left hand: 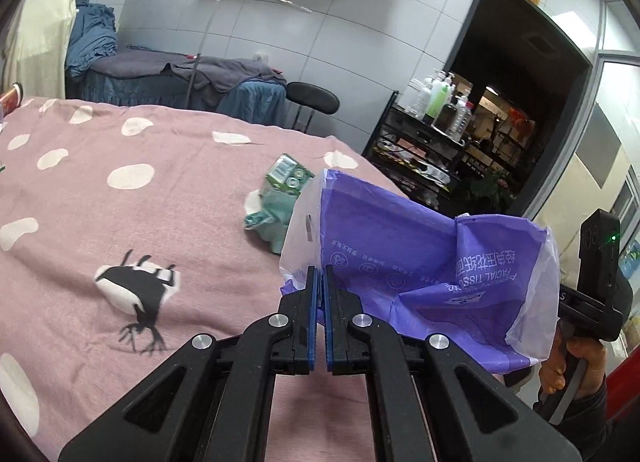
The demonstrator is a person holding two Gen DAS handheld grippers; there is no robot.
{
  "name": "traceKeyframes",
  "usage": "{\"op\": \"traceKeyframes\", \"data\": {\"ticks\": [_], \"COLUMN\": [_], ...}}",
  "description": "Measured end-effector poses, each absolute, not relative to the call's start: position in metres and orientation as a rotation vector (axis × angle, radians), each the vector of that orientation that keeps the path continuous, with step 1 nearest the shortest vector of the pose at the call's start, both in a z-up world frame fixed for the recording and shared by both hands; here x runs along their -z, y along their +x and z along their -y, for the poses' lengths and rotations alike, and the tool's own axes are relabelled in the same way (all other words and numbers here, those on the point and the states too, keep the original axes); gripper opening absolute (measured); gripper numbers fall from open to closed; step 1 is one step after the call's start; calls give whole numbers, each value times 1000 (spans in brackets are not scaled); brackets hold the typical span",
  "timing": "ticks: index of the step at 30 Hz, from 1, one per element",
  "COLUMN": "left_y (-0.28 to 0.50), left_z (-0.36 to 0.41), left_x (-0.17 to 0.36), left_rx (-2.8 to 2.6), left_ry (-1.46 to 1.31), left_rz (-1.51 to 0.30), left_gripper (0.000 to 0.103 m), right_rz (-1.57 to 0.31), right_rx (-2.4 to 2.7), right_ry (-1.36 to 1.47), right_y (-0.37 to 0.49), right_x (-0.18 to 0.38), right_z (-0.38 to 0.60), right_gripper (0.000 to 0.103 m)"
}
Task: Collect trash
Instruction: 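Carry the white wipe with the right tool into the bin and release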
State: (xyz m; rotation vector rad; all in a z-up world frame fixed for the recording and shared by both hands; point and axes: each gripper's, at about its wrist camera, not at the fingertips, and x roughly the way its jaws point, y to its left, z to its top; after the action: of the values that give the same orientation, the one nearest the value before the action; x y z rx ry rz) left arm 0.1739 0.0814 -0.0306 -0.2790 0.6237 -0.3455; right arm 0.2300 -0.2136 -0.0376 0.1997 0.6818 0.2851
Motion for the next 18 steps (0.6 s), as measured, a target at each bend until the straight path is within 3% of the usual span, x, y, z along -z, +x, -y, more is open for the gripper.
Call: {"op": "traceKeyframes", "data": {"ticks": [18], "left_y": [171], "left_z": [37], "left_x": [25], "left_rx": [579], "left_ry": [-160], "left_rz": [-629], "left_gripper": [4], "right_rz": [-690], "right_rx": [23], "right_ry": [321], "right_y": [178], "right_x": [64], "right_z": [330], "right_gripper": [6]}}
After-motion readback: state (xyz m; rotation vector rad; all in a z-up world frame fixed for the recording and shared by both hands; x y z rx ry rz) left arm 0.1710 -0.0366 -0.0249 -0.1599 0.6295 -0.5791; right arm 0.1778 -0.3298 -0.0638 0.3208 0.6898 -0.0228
